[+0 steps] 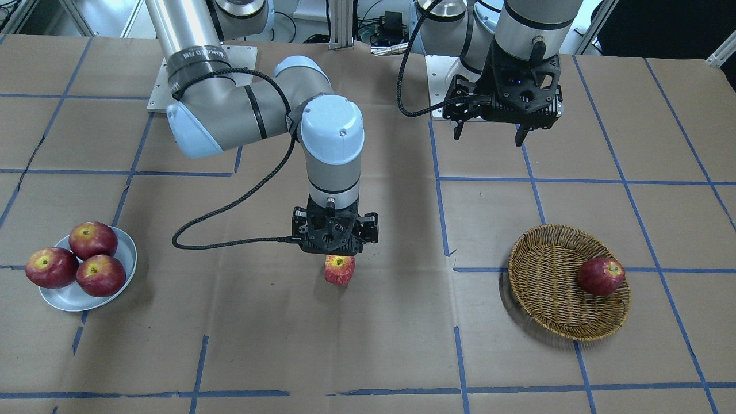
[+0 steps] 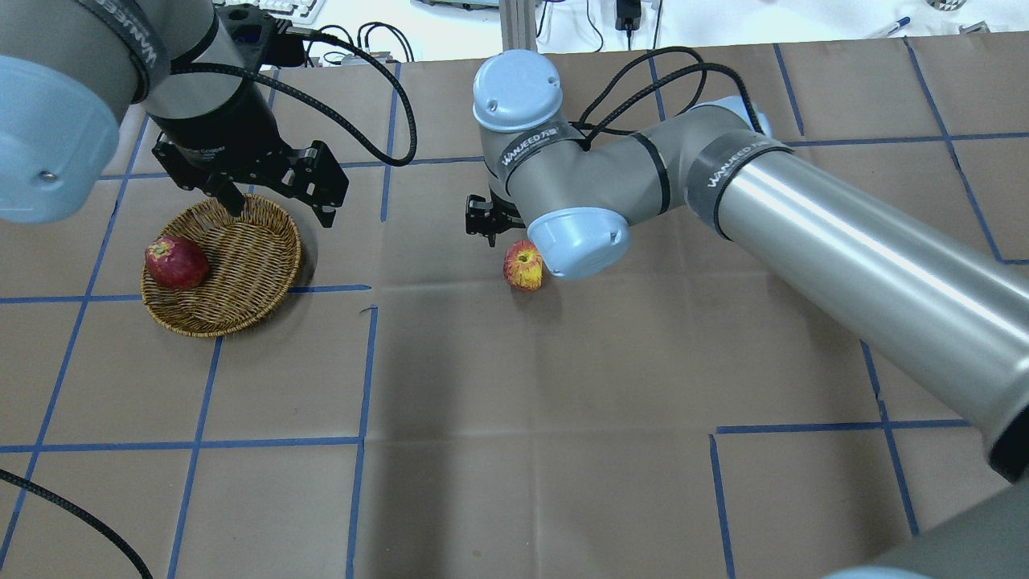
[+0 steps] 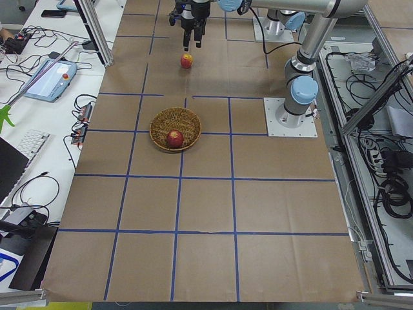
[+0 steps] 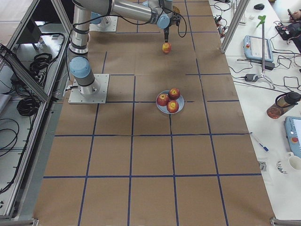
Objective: Transfer apple from basket to plate
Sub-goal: 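Move the right gripper over the apple on the table, then lower the right gripper and close it on the apple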
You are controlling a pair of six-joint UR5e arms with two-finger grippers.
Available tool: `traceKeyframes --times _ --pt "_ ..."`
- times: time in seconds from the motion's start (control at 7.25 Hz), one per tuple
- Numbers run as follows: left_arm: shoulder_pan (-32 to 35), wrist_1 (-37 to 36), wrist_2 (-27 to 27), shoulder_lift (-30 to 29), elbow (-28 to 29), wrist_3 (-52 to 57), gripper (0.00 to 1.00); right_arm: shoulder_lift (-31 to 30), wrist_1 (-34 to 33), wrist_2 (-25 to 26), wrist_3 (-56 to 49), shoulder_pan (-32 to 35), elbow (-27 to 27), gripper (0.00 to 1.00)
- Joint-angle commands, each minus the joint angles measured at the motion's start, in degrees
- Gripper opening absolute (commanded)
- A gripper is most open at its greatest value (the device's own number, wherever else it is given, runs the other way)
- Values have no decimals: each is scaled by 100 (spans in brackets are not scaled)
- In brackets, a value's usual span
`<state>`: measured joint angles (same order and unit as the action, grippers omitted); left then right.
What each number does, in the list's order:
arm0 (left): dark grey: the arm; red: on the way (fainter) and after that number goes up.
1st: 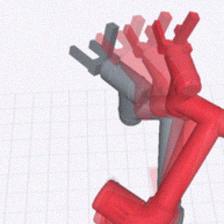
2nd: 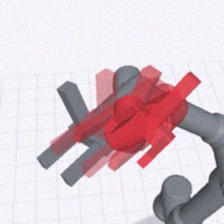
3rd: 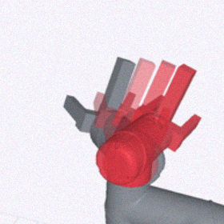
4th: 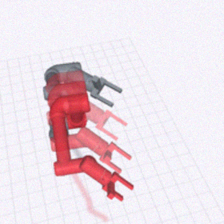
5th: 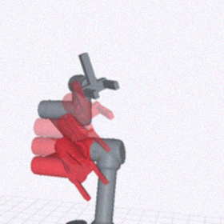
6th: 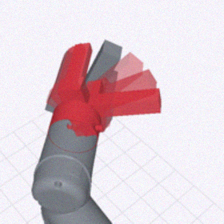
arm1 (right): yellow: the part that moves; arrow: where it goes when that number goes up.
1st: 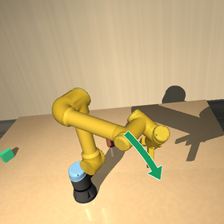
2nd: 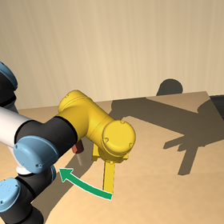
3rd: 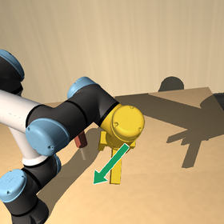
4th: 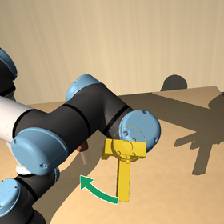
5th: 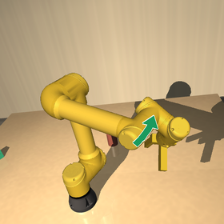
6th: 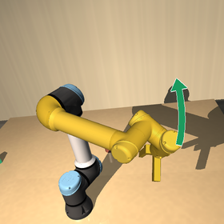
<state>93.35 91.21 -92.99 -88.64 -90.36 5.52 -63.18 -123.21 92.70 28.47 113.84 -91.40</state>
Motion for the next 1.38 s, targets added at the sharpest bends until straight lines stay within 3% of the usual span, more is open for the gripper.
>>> traceKeyframes --times 0.0,0.41,0.55,0.69,0.83,1.1,1.24 --pt "-1 -16 -8 5 -8 2 99 481 -483 187 27 174 -19 100" --pt "-1 -16 -26 5 45 2 99 614 -728 160 -69 25 -272 100" --pt "-1 -16 -34 5 54 2 99 631 -913 134 -61 16 -334 91" --pt "-1 -16 -35 5 54 2 99 632 -932 108 -61 16 -318 72" --pt "-1 -16 -43 13 54 2 99 632 -933 116 -61 7 -291 59" --pt "-1 -16 -43 14 72 2 99 413 -915 169 -43 -54 -230 49" --pt "-1 -16 -43 14 72 2 99 168 -845 143 -52 -150 -247 50"
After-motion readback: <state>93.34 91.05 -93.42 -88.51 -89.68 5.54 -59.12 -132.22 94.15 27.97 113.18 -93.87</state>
